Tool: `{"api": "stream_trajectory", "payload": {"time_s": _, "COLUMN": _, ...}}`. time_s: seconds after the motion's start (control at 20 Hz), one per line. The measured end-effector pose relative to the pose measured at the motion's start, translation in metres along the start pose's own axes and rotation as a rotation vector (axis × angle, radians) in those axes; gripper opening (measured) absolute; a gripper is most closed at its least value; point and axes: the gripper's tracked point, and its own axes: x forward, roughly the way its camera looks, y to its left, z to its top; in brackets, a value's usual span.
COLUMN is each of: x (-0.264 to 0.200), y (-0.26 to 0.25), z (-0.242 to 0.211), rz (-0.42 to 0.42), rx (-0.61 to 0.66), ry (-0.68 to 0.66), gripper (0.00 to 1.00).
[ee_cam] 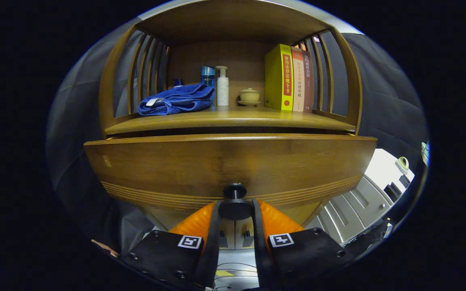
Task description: Pull open the drawer, take out the items inside it, and place them on the countertop above the cabinet.
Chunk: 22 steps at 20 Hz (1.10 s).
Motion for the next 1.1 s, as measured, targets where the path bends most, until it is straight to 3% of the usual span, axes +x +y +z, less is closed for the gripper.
{"api": "stream_trajectory", "payload": {"time_s": 1.1, "x": -0.095, "y": -0.002, "z": -0.044, "rz": 0.019, "rx": -0.001, "ry": 0.062, "gripper": 0.47}}
